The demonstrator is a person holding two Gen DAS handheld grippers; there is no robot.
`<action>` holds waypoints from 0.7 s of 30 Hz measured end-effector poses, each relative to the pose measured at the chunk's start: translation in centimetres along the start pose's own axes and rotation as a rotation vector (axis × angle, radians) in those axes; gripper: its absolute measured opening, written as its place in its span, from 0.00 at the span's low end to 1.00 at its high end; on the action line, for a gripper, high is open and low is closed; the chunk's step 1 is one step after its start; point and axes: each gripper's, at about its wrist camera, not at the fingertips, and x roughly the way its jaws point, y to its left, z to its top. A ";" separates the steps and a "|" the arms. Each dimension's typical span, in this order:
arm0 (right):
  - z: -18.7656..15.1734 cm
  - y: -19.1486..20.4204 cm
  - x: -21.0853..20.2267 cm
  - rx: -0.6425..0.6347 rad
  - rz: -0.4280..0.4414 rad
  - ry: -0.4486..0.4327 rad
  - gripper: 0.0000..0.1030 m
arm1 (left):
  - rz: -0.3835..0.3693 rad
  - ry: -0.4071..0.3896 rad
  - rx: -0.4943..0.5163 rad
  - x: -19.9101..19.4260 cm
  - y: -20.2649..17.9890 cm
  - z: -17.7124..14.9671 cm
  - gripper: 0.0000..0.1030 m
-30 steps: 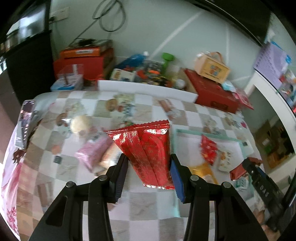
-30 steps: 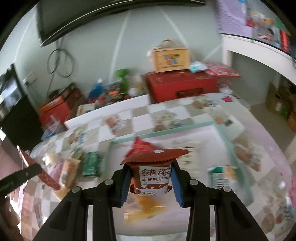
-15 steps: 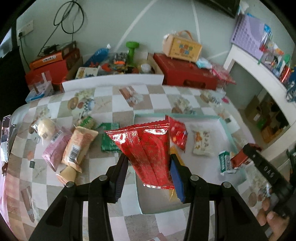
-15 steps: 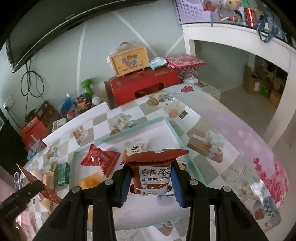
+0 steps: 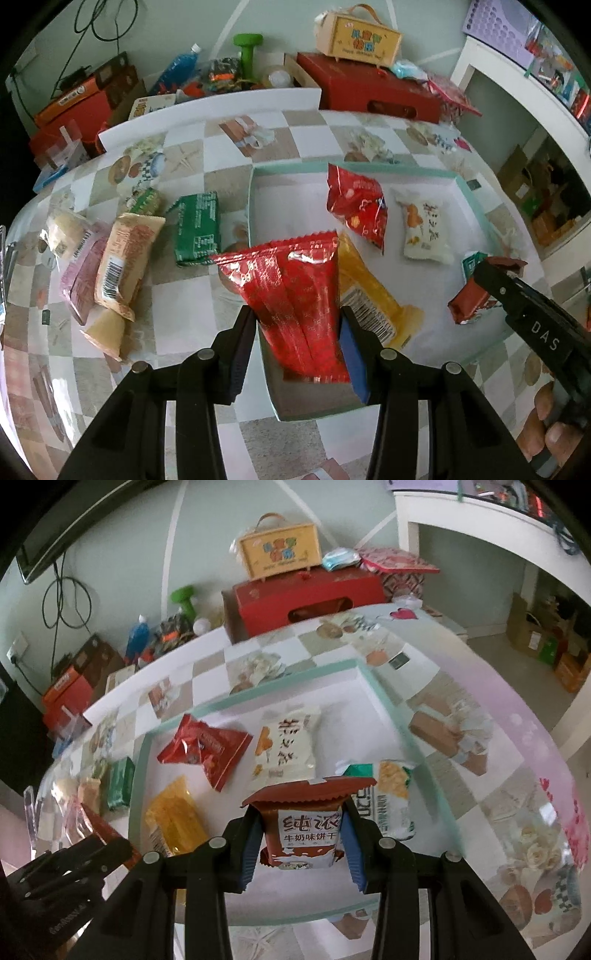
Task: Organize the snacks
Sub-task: 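Lift both bags and carry them over the teal-rimmed tray, then open both grippers to drop the bags into the tray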
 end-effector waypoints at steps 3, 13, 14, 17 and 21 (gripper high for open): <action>-0.2 0.1 0.7 0.000 -0.008 0.027 0.41 | -0.002 0.015 0.010 0.6 -0.3 0.0 0.45; -0.1 0.5 1.6 -0.012 -0.005 0.031 0.42 | -0.014 0.057 -0.001 2.7 -0.4 0.2 0.45; -0.1 0.6 1.6 -0.012 -0.005 0.030 0.42 | -0.016 0.058 -0.009 2.8 -0.3 0.2 0.45; -0.1 0.4 1.6 0.008 0.007 0.025 0.59 | -0.034 0.066 -0.040 3.0 0.3 0.3 0.46; 0.0 0.5 1.3 0.005 0.003 0.010 0.68 | -0.049 0.070 -0.043 3.0 0.4 0.3 0.49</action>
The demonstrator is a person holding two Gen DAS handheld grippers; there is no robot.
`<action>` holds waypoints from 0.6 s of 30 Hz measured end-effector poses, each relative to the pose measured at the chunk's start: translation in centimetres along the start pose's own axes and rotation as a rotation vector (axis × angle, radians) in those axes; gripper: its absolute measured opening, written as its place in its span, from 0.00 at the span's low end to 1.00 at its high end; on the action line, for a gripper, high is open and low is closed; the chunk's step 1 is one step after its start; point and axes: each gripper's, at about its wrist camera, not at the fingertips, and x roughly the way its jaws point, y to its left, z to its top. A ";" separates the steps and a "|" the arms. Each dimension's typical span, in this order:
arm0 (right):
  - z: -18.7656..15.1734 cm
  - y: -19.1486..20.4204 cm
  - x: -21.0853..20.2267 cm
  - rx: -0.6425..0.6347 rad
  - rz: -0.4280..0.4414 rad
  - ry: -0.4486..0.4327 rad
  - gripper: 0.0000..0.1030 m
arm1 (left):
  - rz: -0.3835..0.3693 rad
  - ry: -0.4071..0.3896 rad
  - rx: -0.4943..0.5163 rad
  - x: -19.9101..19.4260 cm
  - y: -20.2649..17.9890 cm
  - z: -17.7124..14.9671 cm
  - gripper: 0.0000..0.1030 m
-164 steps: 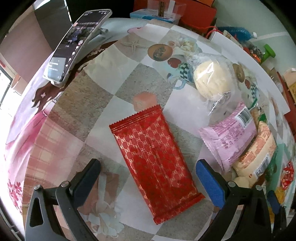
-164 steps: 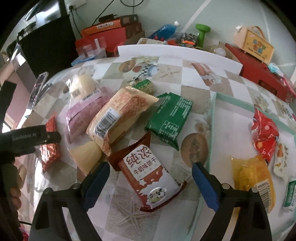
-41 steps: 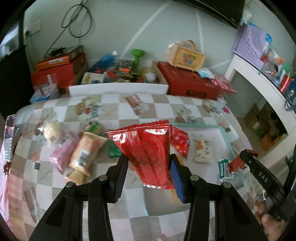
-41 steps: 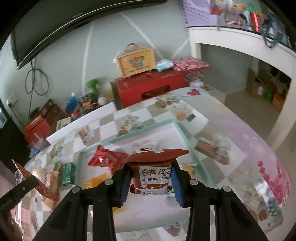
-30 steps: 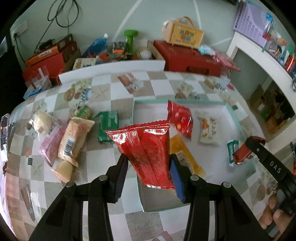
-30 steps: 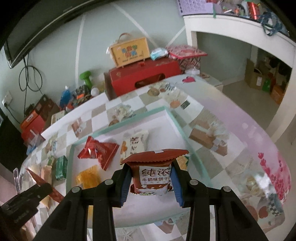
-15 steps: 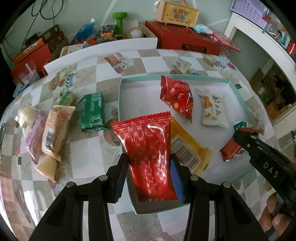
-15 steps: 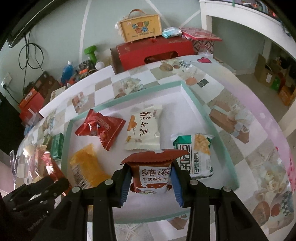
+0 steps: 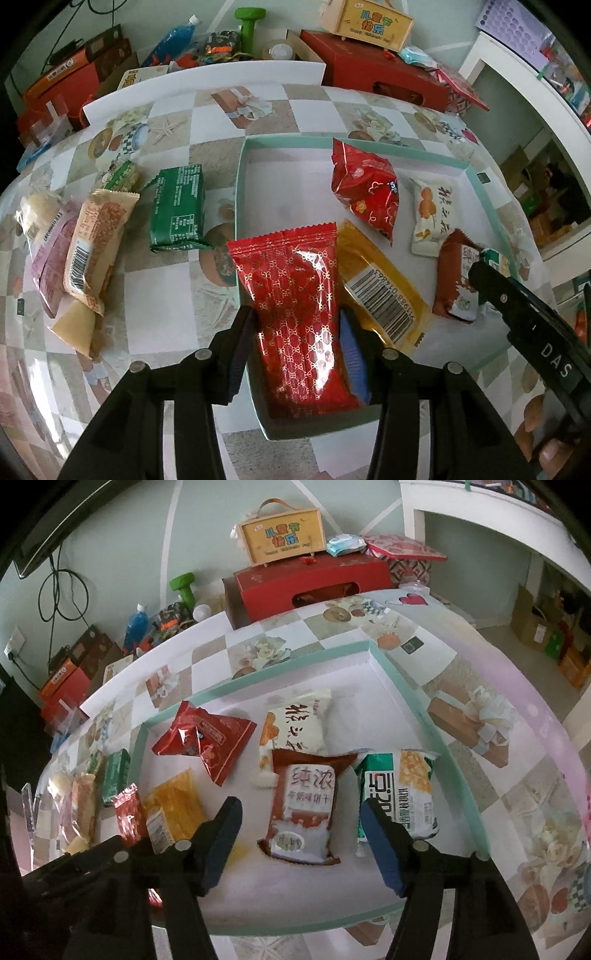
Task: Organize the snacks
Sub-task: 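Open both grippers to drop the bags into the tray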
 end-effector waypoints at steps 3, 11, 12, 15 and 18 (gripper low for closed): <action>0.0 0.1 0.0 -0.004 0.000 -0.001 0.69 | 0.007 -0.010 0.010 -0.3 -0.2 0.0 0.60; 0.1 0.0 0.1 -0.004 -0.015 0.001 0.83 | 0.039 -0.020 -0.004 -0.4 0.6 0.1 0.68; 0.1 0.0 0.2 -0.004 -0.019 0.003 0.86 | 0.041 -0.023 -0.006 -0.4 0.6 0.2 0.69; 0.1 0.1 0.5 -0.010 -0.025 0.011 0.86 | 0.066 -0.045 -0.016 -0.8 0.9 0.3 0.80; 0.0 0.2 0.8 -0.021 -0.031 0.013 0.90 | 0.090 -0.090 -0.029 -1.5 1.3 0.4 0.80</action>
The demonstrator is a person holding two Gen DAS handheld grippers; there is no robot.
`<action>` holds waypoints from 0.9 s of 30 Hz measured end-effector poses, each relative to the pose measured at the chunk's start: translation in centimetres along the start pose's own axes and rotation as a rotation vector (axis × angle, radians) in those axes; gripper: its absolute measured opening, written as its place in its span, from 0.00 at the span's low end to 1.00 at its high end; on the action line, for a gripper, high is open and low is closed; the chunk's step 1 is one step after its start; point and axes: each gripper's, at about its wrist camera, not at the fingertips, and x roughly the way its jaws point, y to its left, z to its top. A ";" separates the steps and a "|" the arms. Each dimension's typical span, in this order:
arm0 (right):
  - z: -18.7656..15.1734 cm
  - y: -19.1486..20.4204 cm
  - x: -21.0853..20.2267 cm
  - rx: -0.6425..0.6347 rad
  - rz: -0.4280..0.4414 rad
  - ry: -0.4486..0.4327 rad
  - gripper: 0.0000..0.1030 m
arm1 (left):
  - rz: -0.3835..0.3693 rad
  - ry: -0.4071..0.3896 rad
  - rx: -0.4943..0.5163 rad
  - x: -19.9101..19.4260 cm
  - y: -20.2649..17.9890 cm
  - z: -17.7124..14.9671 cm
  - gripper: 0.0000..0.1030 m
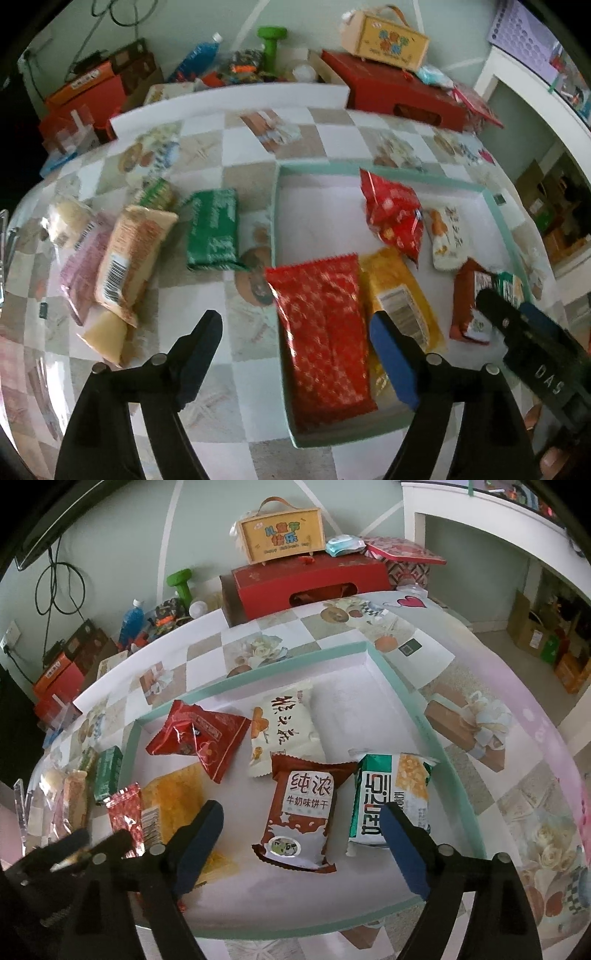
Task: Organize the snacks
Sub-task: 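Open both grippers to drop the bags into the tray, then move both open grippers back toward the remaining snacks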
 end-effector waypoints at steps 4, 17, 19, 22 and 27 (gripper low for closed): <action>0.0 0.2 0.0 -0.016 -0.008 -0.016 1.00 | 0.028 -0.026 -0.013 -0.1 0.6 0.3 0.84; -0.1 0.7 0.2 -0.036 -0.016 -0.016 1.00 | 0.064 -0.057 -0.027 -0.2 1.4 0.3 0.96; -0.1 0.6 0.3 -0.036 -0.017 -0.015 1.00 | 0.065 -0.053 -0.025 -0.1 1.4 0.3 0.96; -0.1 0.6 0.3 -0.038 -0.020 -0.014 1.00 | 0.069 -0.051 -0.016 0.0 1.4 0.3 0.96; -0.1 0.6 0.4 -0.041 -0.026 -0.013 1.00 | 0.071 -0.042 -0.015 0.0 1.6 0.2 0.96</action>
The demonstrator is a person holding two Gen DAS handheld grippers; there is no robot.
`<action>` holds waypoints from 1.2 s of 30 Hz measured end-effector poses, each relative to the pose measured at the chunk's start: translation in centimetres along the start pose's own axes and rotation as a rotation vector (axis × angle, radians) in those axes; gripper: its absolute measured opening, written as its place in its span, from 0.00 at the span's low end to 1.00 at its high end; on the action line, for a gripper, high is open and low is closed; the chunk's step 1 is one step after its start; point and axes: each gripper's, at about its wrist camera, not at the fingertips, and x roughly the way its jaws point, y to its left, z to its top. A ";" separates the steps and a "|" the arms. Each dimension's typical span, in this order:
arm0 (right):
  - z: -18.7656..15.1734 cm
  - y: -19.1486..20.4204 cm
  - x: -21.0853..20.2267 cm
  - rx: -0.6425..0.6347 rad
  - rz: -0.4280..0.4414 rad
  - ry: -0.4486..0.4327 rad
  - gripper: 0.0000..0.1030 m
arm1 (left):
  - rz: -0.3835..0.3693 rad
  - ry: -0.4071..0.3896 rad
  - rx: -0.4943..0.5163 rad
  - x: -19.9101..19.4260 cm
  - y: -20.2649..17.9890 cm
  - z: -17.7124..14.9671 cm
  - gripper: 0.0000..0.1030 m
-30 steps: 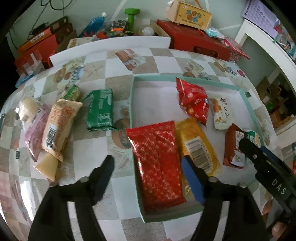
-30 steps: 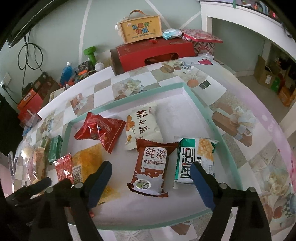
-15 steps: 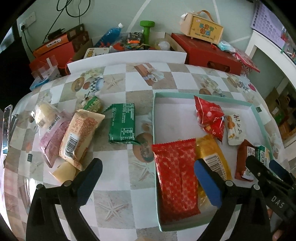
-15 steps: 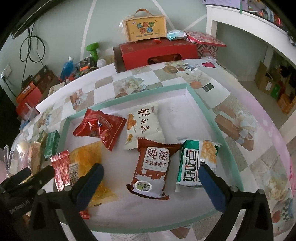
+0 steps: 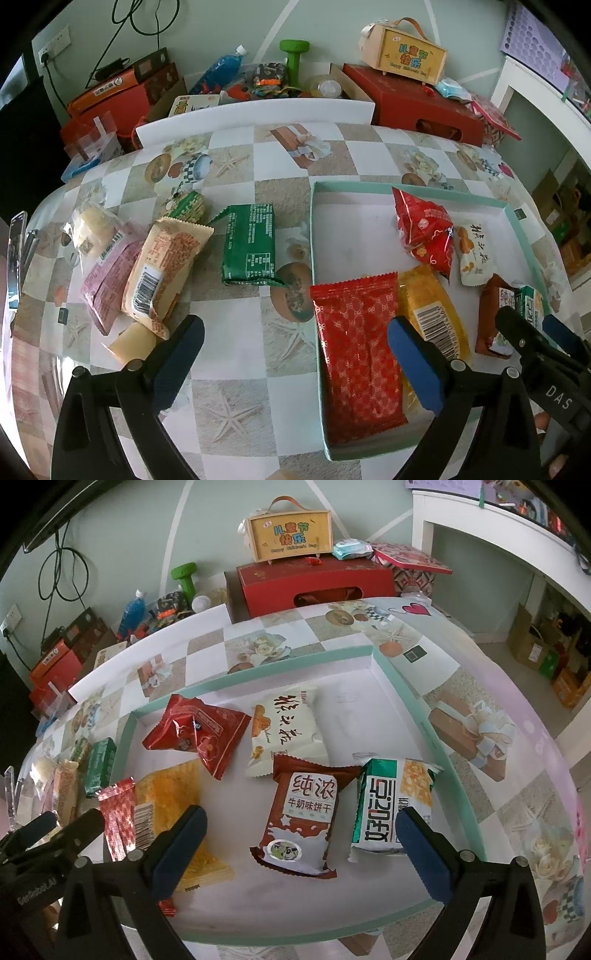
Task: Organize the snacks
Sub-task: 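Move both open grippers back toward the remaining snacks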
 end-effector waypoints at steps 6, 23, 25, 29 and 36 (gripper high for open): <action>0.0 0.2 -0.1 -0.009 -0.006 -0.004 1.00 | 0.003 -0.001 -0.007 -0.2 0.5 0.1 0.96; 0.7 5.0 -0.8 -0.046 0.048 -0.074 1.00 | -0.006 -0.037 -0.133 -2.2 7.2 0.9 0.96; 0.9 6.2 -0.8 -0.051 0.063 -0.077 1.00 | 0.024 -0.047 -0.149 -2.7 8.9 1.0 0.96; 1.1 8.6 -1.0 -0.036 0.124 -0.084 1.00 | 0.060 -0.067 -0.203 -3.7 12.4 0.9 0.96; 0.1 13.5 -1.5 -0.120 0.171 -0.089 1.00 | 0.053 -0.054 -0.346 -4.4 18.1 0.1 0.96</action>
